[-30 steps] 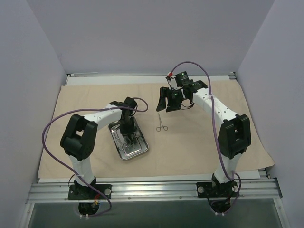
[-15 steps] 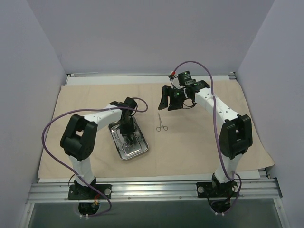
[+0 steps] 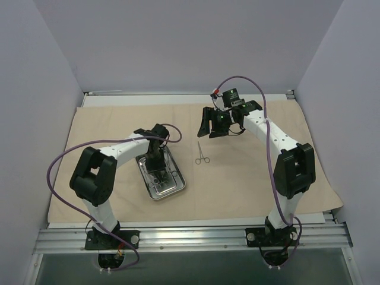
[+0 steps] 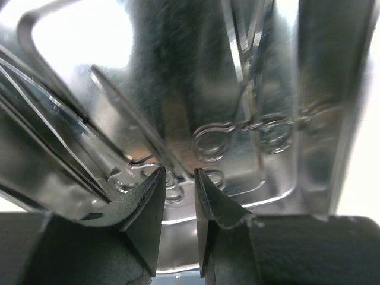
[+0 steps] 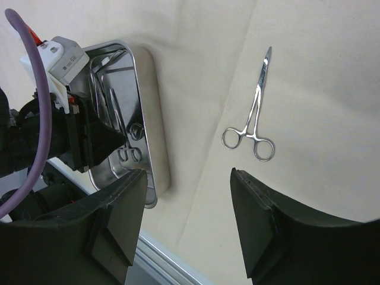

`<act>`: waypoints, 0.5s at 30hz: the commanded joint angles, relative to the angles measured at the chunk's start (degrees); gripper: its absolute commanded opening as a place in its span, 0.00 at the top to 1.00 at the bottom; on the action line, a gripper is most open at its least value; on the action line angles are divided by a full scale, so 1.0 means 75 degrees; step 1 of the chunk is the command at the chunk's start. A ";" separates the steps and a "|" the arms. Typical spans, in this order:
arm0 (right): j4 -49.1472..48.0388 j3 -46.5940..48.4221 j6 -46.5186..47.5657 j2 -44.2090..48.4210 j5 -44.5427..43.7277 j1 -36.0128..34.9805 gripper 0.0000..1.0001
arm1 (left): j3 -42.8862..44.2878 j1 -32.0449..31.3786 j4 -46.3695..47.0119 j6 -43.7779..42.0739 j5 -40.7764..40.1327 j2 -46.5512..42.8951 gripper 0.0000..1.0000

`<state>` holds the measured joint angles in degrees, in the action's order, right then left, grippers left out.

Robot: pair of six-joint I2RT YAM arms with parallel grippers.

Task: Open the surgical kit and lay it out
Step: Pick up the medical item from the container.

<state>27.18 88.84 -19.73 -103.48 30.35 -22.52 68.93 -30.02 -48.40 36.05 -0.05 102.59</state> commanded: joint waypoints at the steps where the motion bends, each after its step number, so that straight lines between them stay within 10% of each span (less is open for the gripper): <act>1: -0.0038 -0.0091 -0.0065 0.0403 0.0125 0.0027 0.42 | -0.0085 0.0007 -0.0261 0.0185 -0.0110 -0.0447 0.65; 15: -0.0108 -0.0185 -0.0089 0.0438 0.0196 0.0027 0.42 | -0.0518 0.0182 0.0020 0.0302 0.0007 -0.0483 0.63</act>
<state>26.68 87.72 -20.14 -103.48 30.92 -22.52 65.45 -29.02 -49.67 37.76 -0.21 99.53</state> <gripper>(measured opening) 0.579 0.368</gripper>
